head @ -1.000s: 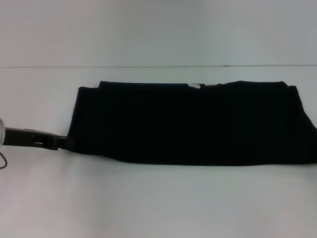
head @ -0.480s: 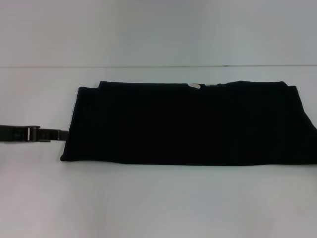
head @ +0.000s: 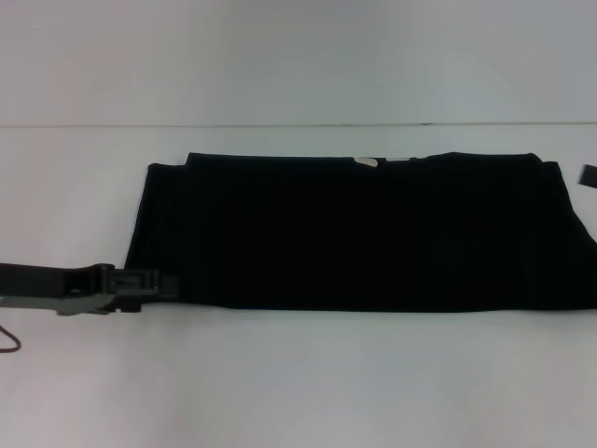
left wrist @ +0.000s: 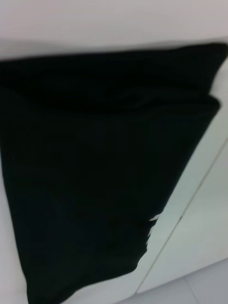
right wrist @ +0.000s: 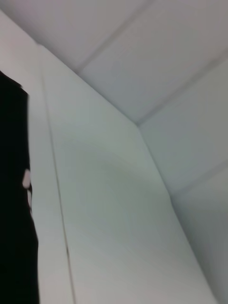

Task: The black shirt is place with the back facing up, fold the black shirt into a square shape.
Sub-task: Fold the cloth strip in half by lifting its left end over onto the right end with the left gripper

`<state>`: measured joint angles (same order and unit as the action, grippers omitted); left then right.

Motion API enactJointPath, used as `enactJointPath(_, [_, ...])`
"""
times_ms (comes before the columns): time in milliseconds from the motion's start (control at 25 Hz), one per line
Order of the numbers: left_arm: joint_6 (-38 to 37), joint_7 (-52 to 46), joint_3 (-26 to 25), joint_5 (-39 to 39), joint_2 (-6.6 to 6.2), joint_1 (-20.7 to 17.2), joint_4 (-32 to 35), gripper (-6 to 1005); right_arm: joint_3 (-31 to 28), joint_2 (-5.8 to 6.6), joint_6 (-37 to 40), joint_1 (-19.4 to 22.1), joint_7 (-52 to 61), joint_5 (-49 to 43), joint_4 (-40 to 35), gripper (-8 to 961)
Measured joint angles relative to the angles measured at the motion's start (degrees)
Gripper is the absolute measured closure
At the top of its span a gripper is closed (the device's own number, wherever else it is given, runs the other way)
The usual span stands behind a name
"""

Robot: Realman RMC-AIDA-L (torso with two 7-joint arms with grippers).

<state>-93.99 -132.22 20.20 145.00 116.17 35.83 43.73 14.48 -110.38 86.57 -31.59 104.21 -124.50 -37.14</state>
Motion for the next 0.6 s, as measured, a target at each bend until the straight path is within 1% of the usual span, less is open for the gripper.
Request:
enactJointPath(120, [0.2,-1.2,0.4,0.4,-0.08,0.4,-1.7,133,1.6,0.0,0.8,-0.8,-2.9,0.1,-0.3,46])
enactJointPath(200, [0.4,-2.2,0.7,0.4,-0.13,0.5,-2.1,120,2.5,0.07,2.2,-1.1,-4.8,0.1,-0.3,47])
enactJointPath(320, [0.9,-3.6,0.9,0.5,-0.13,0.5,-2.4,114,3.6,0.23,5.8,-1.6,-8.0,0.1,-0.5,49])
enactJointPath(440, [3.2,-5.8,2.2,1.0,-0.22,0.8,-4.0,115,4.0,0.24,9.3,-2.2,-10.7,0.1,-0.6,51])
enactJointPath(600, [5.2,-7.2,3.1,1.9,-0.29,1.4,-5.6,114,3.7,0.13,9.7,-2.5,-10.6,0.1,-0.5,53])
